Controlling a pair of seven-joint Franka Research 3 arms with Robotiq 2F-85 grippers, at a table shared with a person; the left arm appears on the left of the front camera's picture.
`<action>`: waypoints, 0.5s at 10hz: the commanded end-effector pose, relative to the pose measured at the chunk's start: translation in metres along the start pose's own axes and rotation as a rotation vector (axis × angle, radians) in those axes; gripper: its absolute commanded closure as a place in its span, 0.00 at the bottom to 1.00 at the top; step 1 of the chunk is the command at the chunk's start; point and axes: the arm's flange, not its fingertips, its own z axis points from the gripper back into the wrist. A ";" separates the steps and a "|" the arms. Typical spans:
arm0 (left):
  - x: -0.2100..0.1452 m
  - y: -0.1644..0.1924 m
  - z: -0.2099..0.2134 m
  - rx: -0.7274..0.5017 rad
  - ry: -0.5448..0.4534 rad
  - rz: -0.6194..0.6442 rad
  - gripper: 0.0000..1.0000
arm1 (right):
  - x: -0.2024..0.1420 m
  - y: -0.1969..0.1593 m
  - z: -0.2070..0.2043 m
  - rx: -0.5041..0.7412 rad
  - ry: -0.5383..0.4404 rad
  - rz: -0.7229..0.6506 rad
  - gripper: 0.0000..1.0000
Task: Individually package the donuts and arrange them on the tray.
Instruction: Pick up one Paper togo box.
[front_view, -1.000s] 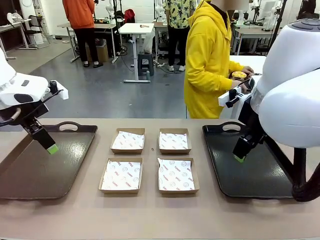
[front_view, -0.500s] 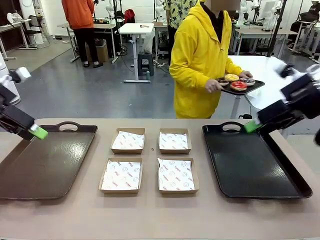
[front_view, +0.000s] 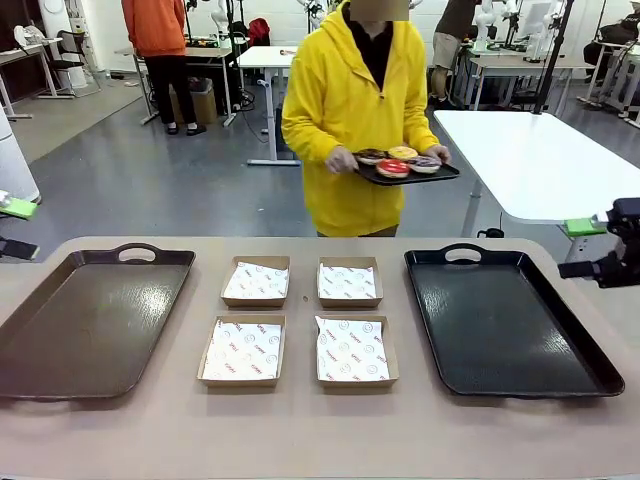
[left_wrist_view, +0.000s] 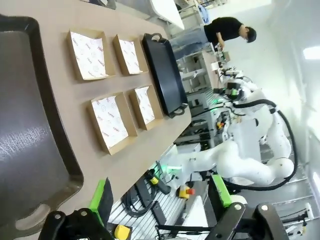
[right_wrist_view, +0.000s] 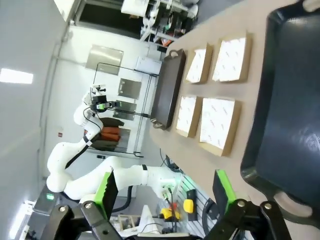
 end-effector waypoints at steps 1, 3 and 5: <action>0.000 0.023 0.021 -0.052 -0.014 0.017 0.00 | -0.033 -0.009 0.002 -0.004 -0.006 -0.003 0.00; -0.013 0.056 0.044 -0.132 0.015 0.064 0.00 | -0.035 -0.015 0.022 0.005 -0.039 -0.018 0.00; -0.026 0.088 0.062 -0.212 -0.006 0.110 0.00 | -0.040 -0.008 0.041 0.025 -0.084 0.010 0.00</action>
